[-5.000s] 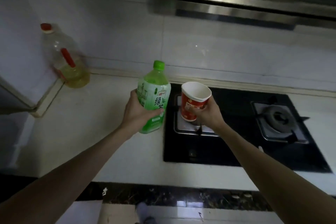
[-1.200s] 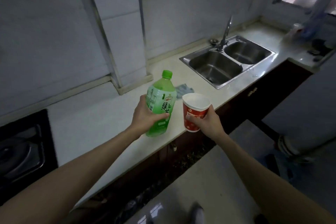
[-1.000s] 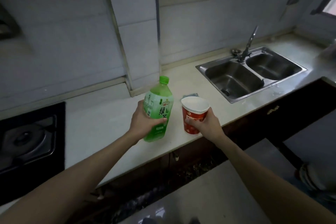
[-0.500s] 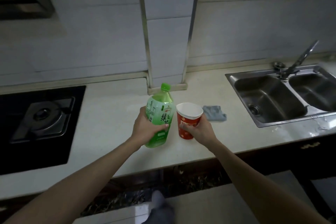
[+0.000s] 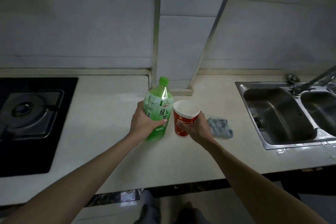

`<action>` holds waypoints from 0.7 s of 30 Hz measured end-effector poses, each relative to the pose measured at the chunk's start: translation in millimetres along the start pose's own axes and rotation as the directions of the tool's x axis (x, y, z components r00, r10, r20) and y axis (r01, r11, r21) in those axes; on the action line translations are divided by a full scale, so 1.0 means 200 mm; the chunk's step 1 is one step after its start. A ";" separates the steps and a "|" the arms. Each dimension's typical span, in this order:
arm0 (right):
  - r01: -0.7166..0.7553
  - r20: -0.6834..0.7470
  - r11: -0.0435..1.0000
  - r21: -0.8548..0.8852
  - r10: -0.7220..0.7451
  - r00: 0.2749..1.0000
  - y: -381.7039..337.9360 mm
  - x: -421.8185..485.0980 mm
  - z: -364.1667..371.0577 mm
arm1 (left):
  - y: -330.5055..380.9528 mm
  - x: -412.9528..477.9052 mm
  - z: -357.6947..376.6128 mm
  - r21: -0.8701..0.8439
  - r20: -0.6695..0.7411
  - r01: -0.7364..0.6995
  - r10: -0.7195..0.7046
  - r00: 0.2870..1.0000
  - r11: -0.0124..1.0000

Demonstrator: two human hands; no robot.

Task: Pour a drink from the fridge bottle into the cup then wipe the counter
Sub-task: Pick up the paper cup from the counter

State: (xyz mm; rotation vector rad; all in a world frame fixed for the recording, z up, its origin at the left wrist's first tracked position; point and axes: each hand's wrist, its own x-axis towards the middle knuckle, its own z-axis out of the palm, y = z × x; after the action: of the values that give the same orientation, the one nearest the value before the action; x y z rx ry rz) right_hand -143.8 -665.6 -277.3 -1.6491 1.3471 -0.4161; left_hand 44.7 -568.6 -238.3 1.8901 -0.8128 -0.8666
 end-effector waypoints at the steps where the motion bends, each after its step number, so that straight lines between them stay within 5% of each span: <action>1: 0.002 -0.023 1.000 -0.005 -0.002 1.000 0.02 0.05 0.02 | 0.00 0.01 -0.01 -0.008 -0.013 0.011 -0.011 1.000 1.000; 10: 0.164 0.019 0.984 -0.072 -0.163 0.987 0.14 0.38 0.21 | 0.04 0.00 -0.06 -0.032 -0.231 0.071 -0.076 0.970 0.997; 21: 0.125 0.076 0.992 -0.002 -0.125 0.989 0.40 0.45 0.35 | 0.10 -0.06 -0.04 -0.061 -0.312 0.120 -0.133 0.941 0.991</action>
State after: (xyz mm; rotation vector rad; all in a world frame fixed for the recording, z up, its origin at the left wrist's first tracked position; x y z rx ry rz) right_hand -108.8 -713.1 -403.9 -1.7441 1.1946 -0.4185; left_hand 40.4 -563.6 -214.1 1.9945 -0.4783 -0.6271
